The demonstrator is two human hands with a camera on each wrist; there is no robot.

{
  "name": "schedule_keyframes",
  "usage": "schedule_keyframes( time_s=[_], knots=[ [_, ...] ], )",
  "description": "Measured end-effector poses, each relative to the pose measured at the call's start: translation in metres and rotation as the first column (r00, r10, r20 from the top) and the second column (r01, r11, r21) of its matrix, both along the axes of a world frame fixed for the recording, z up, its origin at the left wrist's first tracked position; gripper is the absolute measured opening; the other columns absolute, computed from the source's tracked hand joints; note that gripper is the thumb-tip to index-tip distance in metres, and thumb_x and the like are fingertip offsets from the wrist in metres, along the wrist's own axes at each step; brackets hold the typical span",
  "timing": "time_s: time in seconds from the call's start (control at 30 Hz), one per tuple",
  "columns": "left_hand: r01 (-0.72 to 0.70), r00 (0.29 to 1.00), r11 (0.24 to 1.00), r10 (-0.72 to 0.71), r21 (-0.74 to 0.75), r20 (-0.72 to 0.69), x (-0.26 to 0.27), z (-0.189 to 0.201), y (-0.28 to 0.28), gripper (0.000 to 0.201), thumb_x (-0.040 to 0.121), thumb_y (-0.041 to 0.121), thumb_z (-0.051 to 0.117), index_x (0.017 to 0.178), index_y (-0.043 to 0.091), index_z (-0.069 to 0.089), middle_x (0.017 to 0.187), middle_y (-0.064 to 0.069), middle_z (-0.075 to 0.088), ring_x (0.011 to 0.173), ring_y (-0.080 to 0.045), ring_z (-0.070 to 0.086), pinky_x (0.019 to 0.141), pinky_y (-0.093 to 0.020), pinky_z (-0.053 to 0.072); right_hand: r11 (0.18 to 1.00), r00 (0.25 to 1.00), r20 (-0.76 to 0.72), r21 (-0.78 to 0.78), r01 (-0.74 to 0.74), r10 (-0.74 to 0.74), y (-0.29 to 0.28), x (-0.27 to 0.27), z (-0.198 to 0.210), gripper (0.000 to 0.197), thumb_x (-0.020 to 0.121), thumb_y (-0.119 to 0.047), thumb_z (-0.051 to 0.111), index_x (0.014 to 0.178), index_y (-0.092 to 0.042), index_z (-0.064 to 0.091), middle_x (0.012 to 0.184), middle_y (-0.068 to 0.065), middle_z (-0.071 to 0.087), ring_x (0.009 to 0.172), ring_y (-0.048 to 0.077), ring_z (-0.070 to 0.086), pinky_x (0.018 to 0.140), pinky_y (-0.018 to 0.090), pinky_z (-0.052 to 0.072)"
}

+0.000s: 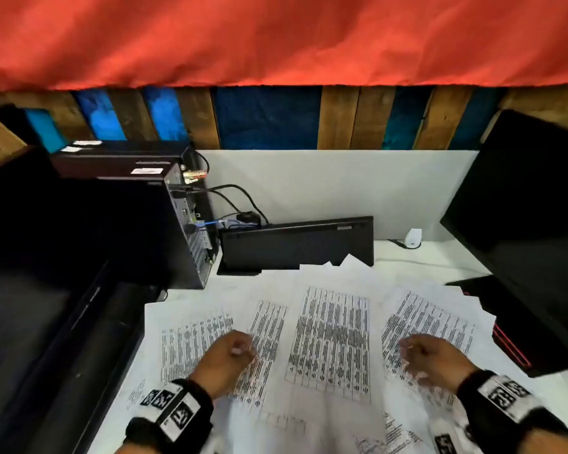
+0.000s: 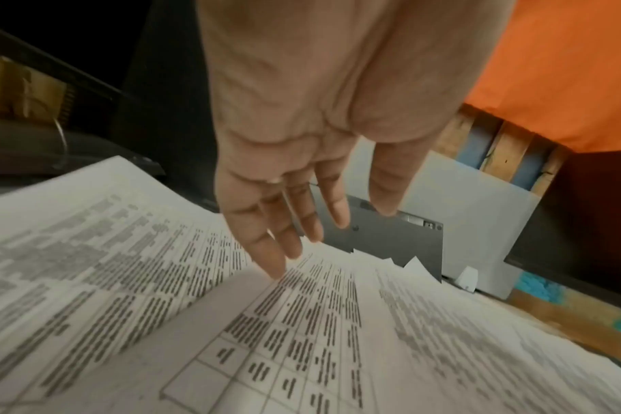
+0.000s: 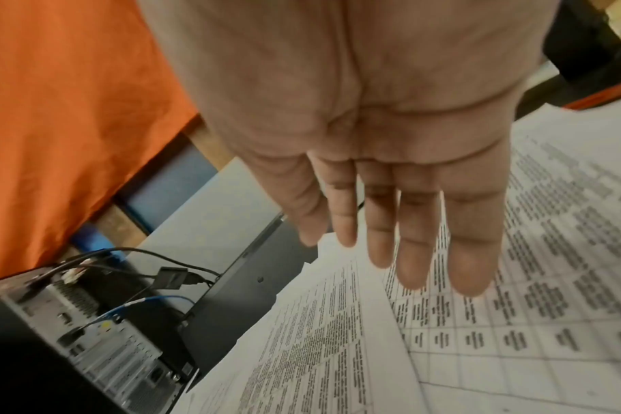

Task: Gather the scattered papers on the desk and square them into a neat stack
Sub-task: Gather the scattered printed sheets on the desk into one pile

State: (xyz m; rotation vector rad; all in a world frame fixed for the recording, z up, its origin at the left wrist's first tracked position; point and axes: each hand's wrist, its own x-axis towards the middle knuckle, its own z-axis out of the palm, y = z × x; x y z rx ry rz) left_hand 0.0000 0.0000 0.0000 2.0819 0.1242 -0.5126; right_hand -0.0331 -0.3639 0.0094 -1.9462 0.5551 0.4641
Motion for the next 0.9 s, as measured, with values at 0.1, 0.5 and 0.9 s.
schedule_keyframes(
  time_s=[0.1,0.5,0.9],
  knots=[
    [0.013,0.994,0.981,-0.033,0.193,0.1,0.02,-0.024,0.001,0.024,0.091,0.023,0.061,0.115,0.018,0.058,0.12,-0.007,0.059,0.097,-0.02,0.06,0.076,-0.026,0.052,0.994,0.992,-0.08,0.037,0.105,-0.102,0.001,0.02,-0.015,0.011,0.09,-0.012,0.061,0.101,-0.009,0.061,0.107,0.015,0.063,0.087,0.026,0.062,0.07,0.043,0.056],
    [0.071,0.996,0.765,-0.09,0.64,-0.002,0.036,-0.081,-0.008,0.088,0.08,0.061,0.062,0.141,0.003,0.033,0.142,-0.018,0.043,0.13,-0.033,0.045,0.101,-0.038,0.043,0.694,0.929,-0.235,-0.618,-0.37,0.286,0.033,0.032,-0.053,0.039,0.083,-0.048,0.065,0.08,-0.009,0.062,0.074,0.006,0.061,0.071,0.023,0.064,0.075,0.034,0.057],
    [0.005,1.0,0.936,-0.005,0.351,0.0,-0.008,-0.083,-0.017,0.074,0.084,0.022,0.071,0.142,0.003,0.03,0.132,-0.013,0.053,0.117,-0.029,0.056,0.093,-0.033,0.05,0.903,0.963,0.014,-0.351,-0.246,0.268,0.066,0.01,-0.065,0.052,0.082,-0.028,0.072,0.129,-0.016,0.054,0.114,0.004,0.057,0.09,0.019,0.057,0.07,0.028,0.055]
  ],
)
